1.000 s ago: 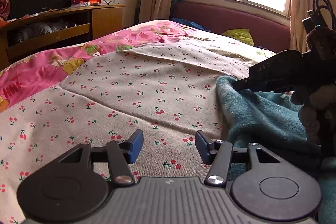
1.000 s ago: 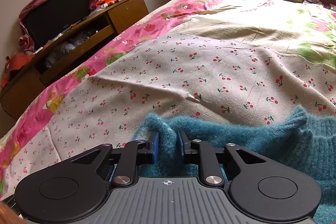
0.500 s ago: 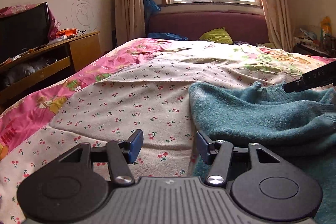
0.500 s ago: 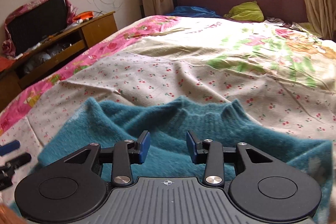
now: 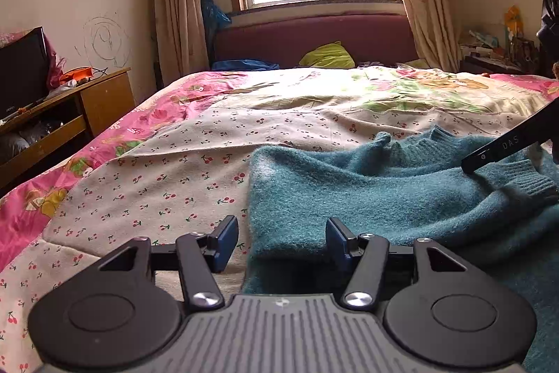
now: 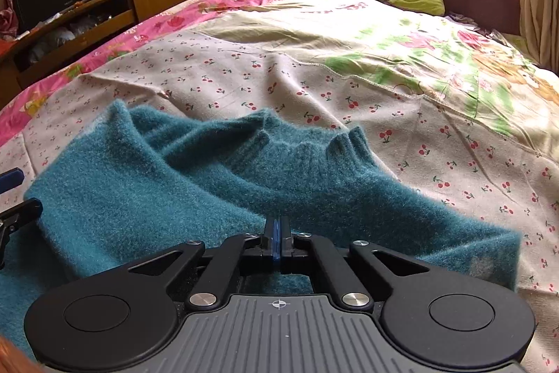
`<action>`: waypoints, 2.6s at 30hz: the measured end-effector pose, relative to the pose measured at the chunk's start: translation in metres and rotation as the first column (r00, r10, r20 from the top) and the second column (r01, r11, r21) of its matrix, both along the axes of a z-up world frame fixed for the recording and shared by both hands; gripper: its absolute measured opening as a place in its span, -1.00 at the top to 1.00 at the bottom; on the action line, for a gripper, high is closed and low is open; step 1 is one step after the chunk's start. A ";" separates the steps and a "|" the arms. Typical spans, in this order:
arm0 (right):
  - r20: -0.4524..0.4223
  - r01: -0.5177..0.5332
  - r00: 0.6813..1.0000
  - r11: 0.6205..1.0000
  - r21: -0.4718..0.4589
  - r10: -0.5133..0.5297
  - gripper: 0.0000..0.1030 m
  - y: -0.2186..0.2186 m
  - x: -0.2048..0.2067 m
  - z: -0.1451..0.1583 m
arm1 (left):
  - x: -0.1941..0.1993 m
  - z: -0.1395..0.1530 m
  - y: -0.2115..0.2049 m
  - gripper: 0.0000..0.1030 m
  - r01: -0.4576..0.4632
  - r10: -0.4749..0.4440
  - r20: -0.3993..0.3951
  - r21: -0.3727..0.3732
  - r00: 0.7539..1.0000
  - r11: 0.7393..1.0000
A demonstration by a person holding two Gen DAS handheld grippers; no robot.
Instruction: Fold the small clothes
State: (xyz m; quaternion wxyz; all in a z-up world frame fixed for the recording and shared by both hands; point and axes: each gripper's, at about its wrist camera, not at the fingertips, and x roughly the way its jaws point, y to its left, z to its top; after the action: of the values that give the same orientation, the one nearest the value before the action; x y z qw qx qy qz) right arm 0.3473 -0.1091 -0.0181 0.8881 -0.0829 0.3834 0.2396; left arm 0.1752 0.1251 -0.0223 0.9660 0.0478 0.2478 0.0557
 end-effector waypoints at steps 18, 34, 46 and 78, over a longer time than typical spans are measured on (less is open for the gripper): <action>-0.007 0.064 0.998 0.998 0.030 -0.064 0.79 -0.010 -0.075 0.004 | -0.044 0.008 0.048 -0.56 -0.059 0.040 -0.186 -0.096 0.982 0.994; -0.154 0.248 0.959 0.968 0.041 -0.239 0.46 -0.100 -0.270 0.027 | -0.133 0.001 0.045 -0.46 -0.010 -0.082 -0.380 -0.234 0.921 0.972; -0.247 0.432 0.882 0.898 0.082 -0.402 0.34 -0.148 -0.327 0.012 | -0.156 0.002 0.040 -0.54 -0.025 -0.116 -0.427 -0.311 0.897 0.950; -0.447 0.466 0.872 0.621 0.630 -0.200 0.77 -0.164 -0.325 0.023 | -0.148 0.034 0.052 0.37 -0.045 -0.261 -0.361 -0.656 0.895 0.754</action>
State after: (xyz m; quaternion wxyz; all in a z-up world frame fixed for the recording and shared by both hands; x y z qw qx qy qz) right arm 0.0220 -0.2731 0.0054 0.7981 0.3878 0.4108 0.2093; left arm 0.0272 0.1774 0.0115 0.8441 -0.2636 0.4555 -0.1029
